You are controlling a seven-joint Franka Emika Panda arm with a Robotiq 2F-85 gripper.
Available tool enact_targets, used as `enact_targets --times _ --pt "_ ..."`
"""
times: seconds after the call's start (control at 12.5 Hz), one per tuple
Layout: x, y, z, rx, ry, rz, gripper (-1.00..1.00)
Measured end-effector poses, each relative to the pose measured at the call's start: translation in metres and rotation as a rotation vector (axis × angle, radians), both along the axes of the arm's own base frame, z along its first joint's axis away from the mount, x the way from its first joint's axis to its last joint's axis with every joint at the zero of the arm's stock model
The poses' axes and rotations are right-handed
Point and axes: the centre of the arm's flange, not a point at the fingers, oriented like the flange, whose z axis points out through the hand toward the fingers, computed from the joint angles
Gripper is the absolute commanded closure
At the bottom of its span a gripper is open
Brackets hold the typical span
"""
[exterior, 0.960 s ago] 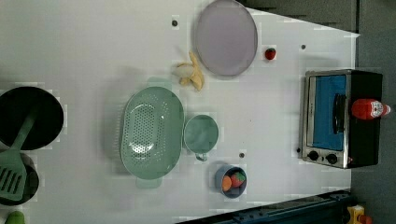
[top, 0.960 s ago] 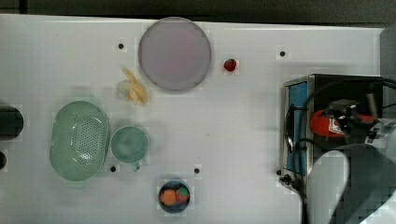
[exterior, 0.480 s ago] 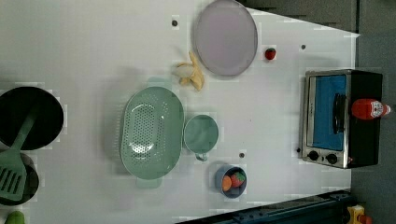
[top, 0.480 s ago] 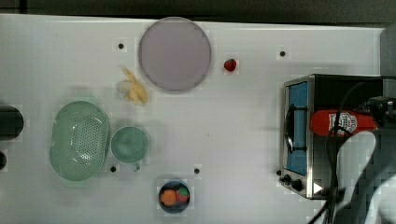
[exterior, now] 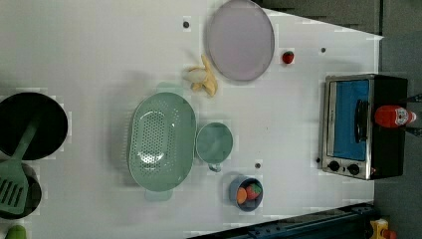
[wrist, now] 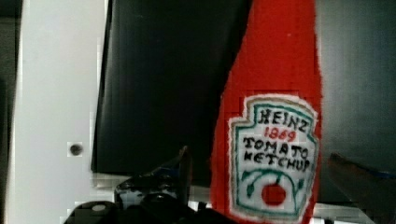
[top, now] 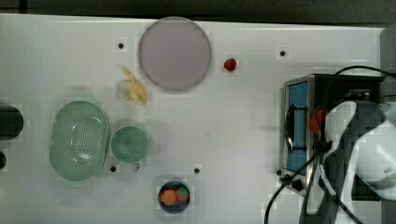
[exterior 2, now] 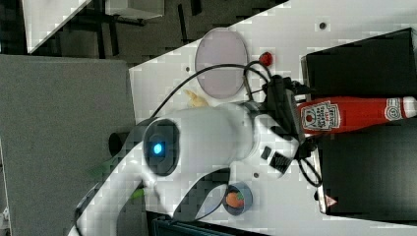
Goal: Pick Ketchup from oven and place it on table.
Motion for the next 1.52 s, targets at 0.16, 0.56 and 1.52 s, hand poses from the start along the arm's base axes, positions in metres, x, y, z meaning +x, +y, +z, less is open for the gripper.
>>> enact_targets --times 0.16,0.56,1.52 --pt "-0.003 -0.002 -0.029 0.043 0.026 -0.038 -1.00" --pt "-0.006 -0.009 -0.051 0.080 0.047 -0.083 -0.68" --pt "0.016 -0.013 0.020 -0.002 0.044 0.030 -0.27"
